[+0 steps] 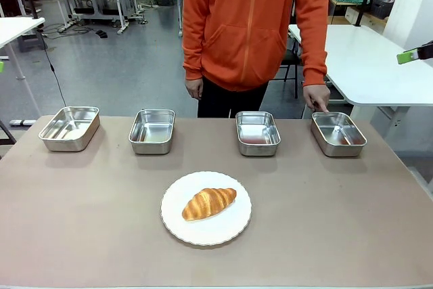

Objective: Place the bread in the container.
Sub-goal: Place the Butter Roll into the Airtight Container indicated by the human.

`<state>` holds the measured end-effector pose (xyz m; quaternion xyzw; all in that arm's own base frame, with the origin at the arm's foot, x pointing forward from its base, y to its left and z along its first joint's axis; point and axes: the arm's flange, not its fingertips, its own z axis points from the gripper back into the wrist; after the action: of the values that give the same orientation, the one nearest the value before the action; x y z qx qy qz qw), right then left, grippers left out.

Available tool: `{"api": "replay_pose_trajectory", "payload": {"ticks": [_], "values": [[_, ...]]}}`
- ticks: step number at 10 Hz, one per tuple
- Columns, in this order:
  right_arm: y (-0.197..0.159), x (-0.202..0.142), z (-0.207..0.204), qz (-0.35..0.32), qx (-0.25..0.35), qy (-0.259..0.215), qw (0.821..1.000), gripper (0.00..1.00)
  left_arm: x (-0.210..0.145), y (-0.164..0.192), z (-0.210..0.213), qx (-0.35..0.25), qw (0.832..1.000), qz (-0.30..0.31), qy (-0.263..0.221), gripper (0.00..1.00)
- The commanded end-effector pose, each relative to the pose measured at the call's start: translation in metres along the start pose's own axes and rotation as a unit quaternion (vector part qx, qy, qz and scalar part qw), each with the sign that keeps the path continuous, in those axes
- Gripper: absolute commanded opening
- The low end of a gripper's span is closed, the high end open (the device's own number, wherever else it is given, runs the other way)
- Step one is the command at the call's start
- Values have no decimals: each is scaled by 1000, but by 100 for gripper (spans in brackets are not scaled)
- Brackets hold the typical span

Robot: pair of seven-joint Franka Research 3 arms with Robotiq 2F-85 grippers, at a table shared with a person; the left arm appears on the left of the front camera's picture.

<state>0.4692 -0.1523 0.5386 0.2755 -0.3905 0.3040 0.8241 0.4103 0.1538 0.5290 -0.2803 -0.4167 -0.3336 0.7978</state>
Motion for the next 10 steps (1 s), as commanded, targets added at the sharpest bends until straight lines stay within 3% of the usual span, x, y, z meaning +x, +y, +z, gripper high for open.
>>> {"api": "replay_pose_trajectory", "payload": {"ticks": [1,10], "values": [[0,2,-1,2,-4,-3,1000,100,0,0,1,1,1000,-1,-1,100],[0,2,-1,2,-4,-3,1000,100,0,0,1,1,1000,-1,-1,100]]}}
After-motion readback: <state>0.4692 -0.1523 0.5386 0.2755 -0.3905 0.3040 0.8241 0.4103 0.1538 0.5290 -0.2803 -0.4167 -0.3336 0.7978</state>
